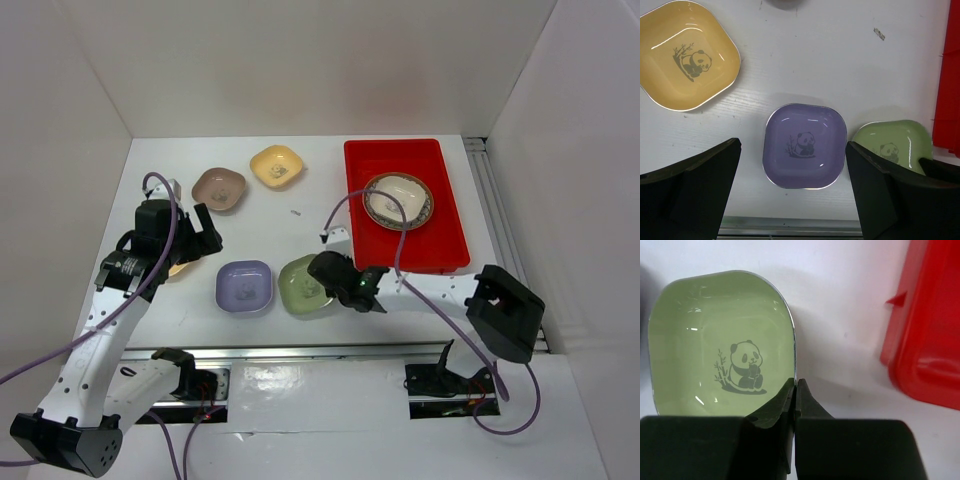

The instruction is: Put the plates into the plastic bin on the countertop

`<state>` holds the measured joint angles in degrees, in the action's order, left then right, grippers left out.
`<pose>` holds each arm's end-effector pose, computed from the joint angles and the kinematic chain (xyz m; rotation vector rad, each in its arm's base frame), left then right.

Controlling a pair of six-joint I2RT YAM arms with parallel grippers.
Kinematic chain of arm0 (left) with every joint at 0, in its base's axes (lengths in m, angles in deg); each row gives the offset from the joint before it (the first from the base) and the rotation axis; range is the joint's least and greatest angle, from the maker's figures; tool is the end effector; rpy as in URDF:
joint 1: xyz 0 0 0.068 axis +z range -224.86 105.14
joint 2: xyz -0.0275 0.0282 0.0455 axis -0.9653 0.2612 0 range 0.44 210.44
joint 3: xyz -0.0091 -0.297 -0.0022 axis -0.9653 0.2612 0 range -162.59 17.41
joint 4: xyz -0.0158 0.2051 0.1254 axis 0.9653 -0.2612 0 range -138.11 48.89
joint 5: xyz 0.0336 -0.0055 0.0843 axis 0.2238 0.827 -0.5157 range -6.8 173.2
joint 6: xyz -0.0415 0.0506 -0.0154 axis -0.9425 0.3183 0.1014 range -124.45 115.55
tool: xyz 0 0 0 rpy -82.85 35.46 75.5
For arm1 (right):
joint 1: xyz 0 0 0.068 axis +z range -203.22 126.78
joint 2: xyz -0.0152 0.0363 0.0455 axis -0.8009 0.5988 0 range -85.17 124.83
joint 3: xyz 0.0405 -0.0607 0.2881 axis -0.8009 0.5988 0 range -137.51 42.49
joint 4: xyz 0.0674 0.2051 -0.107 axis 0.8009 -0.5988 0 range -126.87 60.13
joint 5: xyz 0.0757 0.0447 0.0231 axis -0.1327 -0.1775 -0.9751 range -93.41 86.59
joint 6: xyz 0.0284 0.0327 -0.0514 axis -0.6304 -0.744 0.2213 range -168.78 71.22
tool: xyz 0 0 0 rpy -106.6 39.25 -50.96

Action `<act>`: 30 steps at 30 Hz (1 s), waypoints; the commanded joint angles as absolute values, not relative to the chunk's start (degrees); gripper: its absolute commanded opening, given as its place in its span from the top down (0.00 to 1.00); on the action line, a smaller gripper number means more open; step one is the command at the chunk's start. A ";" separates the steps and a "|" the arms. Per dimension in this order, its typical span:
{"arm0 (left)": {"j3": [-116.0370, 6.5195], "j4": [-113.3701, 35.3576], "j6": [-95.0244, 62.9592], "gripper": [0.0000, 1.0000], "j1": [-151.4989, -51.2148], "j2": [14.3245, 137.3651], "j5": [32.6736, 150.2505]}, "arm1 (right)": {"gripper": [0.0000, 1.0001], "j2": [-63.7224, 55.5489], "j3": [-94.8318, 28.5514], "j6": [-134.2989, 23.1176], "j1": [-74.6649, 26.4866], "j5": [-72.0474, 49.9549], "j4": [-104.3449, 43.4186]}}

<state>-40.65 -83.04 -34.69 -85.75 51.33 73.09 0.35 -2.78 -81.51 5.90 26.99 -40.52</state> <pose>0.1546 -0.0201 0.3528 -0.4643 2.1250 -0.2194 0.1680 0.2283 0.2102 -0.3085 2.2882 0.1520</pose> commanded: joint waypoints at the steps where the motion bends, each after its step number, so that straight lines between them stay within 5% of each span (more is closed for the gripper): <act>1: -40.77 -81.45 -34.60 0.00 -85.40 51.24 73.36 | 1.00 2.01 -12.32 -80.16 6.20 35.94 -49.88; 10: -40.77 -81.45 -34.60 0.00 -85.40 51.24 73.36 | 1.00 1.49 -31.94 -71.20 0.42 44.50 -58.43; 20: -40.77 -80.92 -34.60 0.00 -84.80 52.38 76.51 | 1.00 0.79 -24.13 -66.88 -37.96 25.88 -42.36; 30: -40.77 -80.92 -34.60 0.00 -84.17 52.91 76.61 | 1.00 10.63 -27.29 -65.12 -47.15 16.73 -36.64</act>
<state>-40.65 -82.96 -34.69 -84.49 53.12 76.04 9.20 -24.79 -66.01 -46.43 20.67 -42.49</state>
